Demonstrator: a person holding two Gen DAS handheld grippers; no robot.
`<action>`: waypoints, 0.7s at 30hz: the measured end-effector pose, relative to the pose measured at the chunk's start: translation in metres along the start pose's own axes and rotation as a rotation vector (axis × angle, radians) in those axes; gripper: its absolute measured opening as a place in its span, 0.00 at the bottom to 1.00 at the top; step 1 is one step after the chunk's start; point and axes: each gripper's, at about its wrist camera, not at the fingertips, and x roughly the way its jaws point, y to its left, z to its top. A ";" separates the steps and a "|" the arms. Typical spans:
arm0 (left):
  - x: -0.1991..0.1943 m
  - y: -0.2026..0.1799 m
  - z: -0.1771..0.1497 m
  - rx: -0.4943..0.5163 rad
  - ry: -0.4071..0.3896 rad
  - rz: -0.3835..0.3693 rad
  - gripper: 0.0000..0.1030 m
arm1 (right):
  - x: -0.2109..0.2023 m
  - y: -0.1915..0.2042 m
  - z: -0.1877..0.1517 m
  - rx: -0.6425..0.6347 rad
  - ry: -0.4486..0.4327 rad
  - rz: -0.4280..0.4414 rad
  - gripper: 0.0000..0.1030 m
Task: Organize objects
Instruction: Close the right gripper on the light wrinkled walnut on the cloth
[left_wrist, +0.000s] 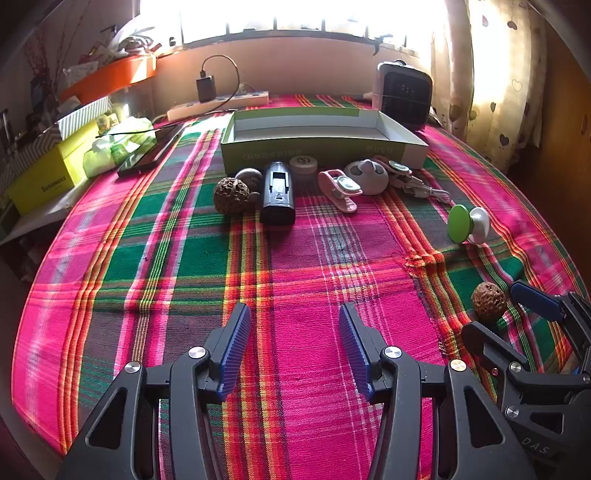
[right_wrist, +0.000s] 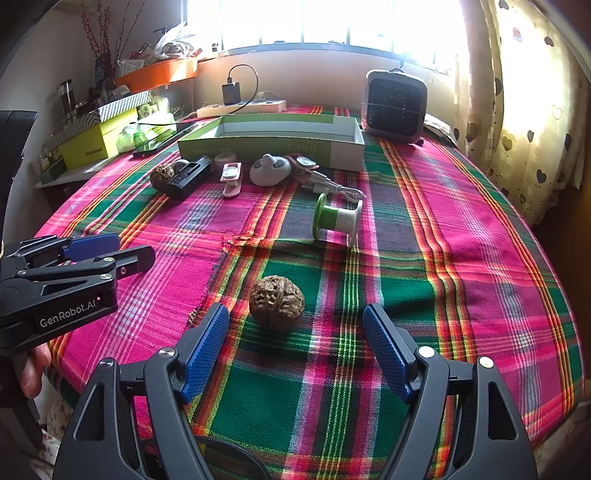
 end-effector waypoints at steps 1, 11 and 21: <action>0.000 0.000 0.000 0.000 0.000 0.000 0.46 | 0.000 0.000 0.000 0.000 0.000 0.000 0.74; 0.000 0.000 0.000 0.000 -0.002 -0.001 0.46 | 0.000 0.000 -0.001 -0.001 -0.001 0.000 0.74; -0.003 0.014 0.007 -0.060 0.017 -0.079 0.46 | 0.000 -0.004 0.002 0.015 -0.019 -0.007 0.59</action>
